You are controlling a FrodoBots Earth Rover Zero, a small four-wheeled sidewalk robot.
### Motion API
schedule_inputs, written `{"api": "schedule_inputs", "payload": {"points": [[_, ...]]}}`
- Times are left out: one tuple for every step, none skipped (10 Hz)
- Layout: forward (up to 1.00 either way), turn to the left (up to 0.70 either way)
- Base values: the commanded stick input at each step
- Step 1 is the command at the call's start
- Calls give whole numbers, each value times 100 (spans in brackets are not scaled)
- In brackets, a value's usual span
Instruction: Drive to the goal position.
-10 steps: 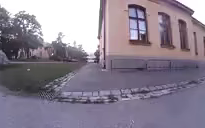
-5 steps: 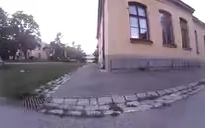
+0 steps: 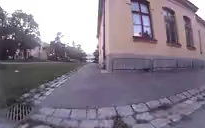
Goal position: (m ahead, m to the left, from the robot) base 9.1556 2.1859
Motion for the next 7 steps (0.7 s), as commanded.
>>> {"api": "schedule_inputs", "payload": {"points": [[85,27],[85,27],[85,23],[85,9],[85,0],[85,0],[85,0]]}}
